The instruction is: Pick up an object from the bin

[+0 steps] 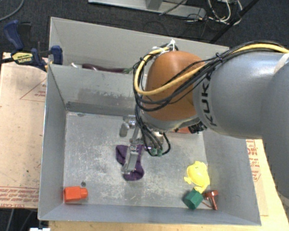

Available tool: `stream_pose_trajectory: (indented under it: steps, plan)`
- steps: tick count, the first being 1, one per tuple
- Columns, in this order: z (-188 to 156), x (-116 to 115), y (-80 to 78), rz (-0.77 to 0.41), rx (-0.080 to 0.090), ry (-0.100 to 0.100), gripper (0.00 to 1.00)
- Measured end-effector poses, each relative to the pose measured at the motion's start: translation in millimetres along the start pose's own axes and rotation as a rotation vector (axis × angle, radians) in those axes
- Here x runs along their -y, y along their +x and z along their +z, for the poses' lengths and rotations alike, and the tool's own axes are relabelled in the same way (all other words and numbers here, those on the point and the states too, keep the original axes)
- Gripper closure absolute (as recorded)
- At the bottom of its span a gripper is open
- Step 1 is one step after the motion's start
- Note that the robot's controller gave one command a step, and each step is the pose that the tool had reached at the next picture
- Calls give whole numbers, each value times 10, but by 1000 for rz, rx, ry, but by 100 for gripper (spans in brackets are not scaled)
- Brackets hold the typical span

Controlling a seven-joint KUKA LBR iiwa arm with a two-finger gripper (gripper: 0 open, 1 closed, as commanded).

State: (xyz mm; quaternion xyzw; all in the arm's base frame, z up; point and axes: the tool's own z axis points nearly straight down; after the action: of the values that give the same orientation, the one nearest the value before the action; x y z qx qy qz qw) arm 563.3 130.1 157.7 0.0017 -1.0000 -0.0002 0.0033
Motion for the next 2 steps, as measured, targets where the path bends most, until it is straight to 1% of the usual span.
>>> stream_pose_trajectory:
  steps: [1,2]
  plan:
    - [-47,6,-15,3,7,-1,0]
    - [136,160,-69,55,14,-5,0]
